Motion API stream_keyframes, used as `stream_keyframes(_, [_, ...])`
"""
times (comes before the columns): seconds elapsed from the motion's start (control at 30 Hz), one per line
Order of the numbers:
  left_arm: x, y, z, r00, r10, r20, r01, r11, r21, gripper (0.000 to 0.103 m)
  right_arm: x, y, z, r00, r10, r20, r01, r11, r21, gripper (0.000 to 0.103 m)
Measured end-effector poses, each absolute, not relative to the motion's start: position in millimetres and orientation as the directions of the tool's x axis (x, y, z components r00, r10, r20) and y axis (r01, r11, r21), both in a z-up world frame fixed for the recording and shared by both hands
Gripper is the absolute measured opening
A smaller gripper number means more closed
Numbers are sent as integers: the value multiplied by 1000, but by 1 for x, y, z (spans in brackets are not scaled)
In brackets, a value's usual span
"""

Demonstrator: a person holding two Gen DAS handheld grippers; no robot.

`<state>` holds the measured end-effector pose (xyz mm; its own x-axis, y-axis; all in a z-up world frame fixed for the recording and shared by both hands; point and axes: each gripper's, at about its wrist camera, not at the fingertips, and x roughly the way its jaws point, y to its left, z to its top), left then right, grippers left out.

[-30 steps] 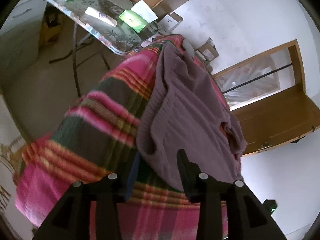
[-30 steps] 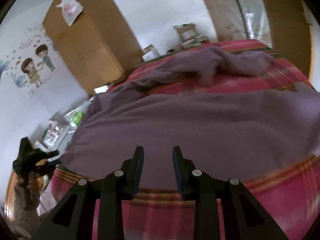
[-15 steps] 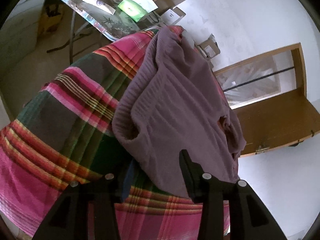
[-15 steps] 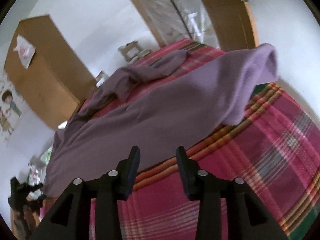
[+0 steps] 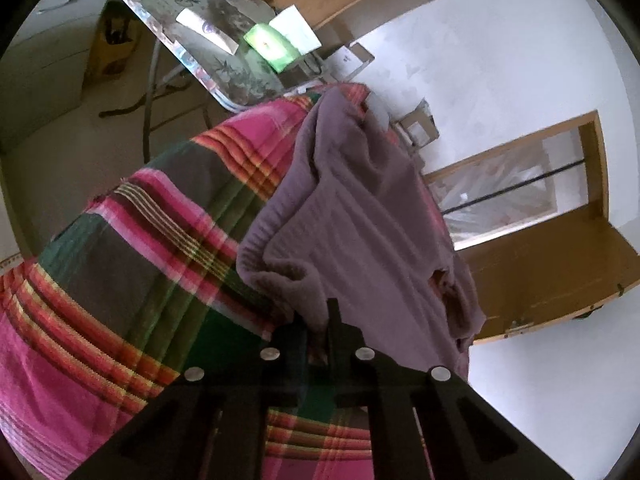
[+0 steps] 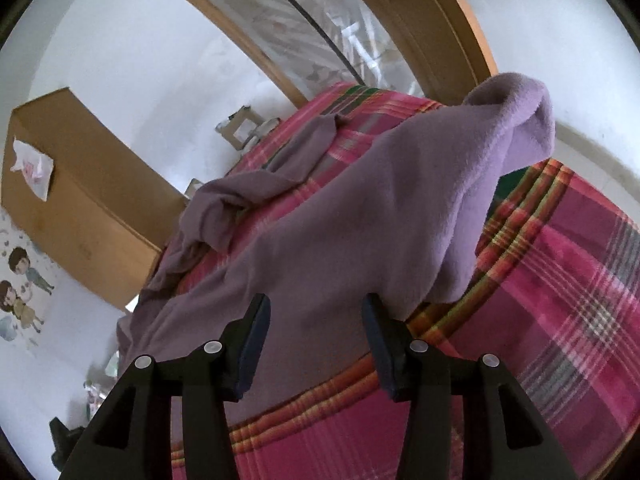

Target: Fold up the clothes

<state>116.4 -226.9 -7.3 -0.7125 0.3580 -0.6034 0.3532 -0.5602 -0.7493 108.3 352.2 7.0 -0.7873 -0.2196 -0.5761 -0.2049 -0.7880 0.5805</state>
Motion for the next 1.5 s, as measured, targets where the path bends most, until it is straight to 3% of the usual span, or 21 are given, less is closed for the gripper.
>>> stream_keyframes(0.13, [124, -233, -2, -737, 363, -570, 337, -533, -776, 7, 111, 353, 9, -791, -201, -578, -207, -801, 561, 11])
stream_keyframes(0.23, [129, -234, 2, -754, 361, -549, 321, -527, -787, 7, 115, 356, 13, -804, -196, -561, -202, -797, 569, 5])
stream_keyframes(0.5, [138, -234, 12, -782, 355, -512, 290, -520, -803, 7, 135, 360, 18, -812, -189, -553, -194, -806, 559, 7])
stream_keyframes(0.57, [139, -234, 13, -785, 353, -510, 288, -520, -804, 7, 141, 362, 14, -801, -174, -572, -219, -805, 551, 12])
stream_keyframes(0.7, [141, -236, 10, -784, 346, -515, 297, -520, -801, 7, 148, 365, 4, -777, -144, -613, -260, -813, 521, 36])
stream_keyframes(0.97, [144, -237, 8, -782, 341, -522, 303, -523, -797, 7, 129, 375, 11, -788, -143, -599, -273, -791, 547, 46])
stream_keyframes(1.0, [144, -237, 7, -782, 342, -521, 303, -522, -797, 7, 129, 375, 14, -797, -140, -587, -265, -792, 549, 46])
stream_keyframes(1.03, [145, -237, 7, -782, 342, -520, 301, -523, -797, 7, 129, 374, 17, -805, -134, -578, -261, -795, 548, 38])
stream_keyframes(1.07, [145, -238, 7, -783, 342, -519, 301, -522, -798, 7, 129, 374, 20, -813, -128, -568, -256, -798, 546, 28])
stream_keyframes(1.1, [146, -238, 7, -785, 340, -518, 302, -520, -799, 7, 129, 374, 23, -817, -123, -563, -252, -801, 542, 8])
stream_keyframes(1.13, [147, -239, 7, -786, 339, -517, 302, -518, -800, 7, 129, 373, 25, -818, -120, -562, -250, -806, 537, 5])
stream_keyframes(1.5, [173, -245, 13, -802, 332, -497, 291, -510, -810, 7, 159, 381, 54, -863, -120, -490, -204, -805, 557, 3])
